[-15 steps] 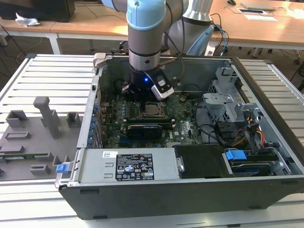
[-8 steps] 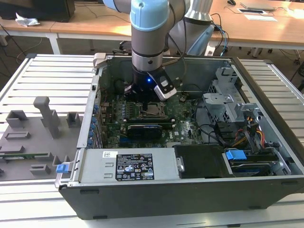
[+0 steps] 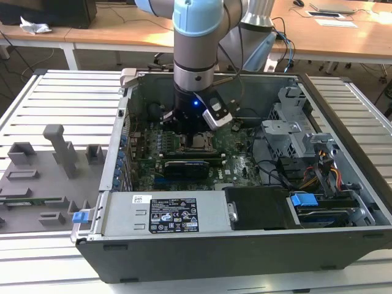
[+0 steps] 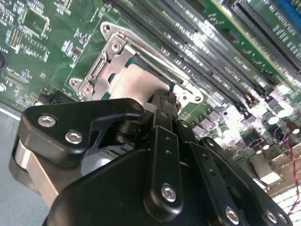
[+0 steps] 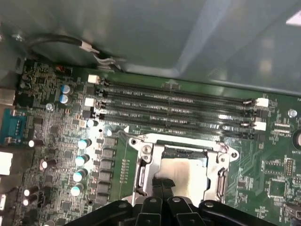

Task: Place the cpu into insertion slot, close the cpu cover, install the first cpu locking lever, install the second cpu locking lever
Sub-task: 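Close the cpu cover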

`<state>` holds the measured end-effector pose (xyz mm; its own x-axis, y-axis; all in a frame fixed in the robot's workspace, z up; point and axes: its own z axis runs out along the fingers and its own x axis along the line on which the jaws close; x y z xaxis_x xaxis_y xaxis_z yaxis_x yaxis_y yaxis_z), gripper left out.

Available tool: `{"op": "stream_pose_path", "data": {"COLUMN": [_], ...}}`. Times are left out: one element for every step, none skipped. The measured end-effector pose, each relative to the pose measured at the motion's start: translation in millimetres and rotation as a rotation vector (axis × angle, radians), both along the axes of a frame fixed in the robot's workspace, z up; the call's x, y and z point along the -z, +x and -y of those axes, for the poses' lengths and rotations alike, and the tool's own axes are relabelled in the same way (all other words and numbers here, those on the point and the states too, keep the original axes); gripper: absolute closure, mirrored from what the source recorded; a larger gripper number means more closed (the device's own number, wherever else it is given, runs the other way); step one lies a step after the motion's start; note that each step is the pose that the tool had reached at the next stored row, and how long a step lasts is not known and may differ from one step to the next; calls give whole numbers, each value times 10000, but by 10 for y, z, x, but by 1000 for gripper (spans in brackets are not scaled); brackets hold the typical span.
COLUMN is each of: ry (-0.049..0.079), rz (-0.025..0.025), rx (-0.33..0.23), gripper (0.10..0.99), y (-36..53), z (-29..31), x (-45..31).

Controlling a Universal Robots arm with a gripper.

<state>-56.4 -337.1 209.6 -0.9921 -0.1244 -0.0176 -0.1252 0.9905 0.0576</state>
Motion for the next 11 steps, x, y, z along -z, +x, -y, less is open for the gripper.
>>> {"op": "stream_pose_path", "data": {"ry": [-1, -11, -14, -4, 0, 19, 0, 2, 1, -1, -1], "rz": [0, -7, -9, -3, 0, 13, 0, 1, 1, 0, 0], "rx": [1, 0, 0, 0, 0, 1, 0, 1, 1, 1, 0], "gripper": [980, 980, 980, 980, 980, 980, 980, 980, 980, 980, 980], "y": [0, -1, -2, -1, 0, 2, 0, 0, 0, 0, 0], "z": [2, 4, 5, 3, 2, -1, 2, 2, 2, 2, 2], "x": [23, 44, 52, 56, 58, 26, -23, -47, -72, -91, -95]}}
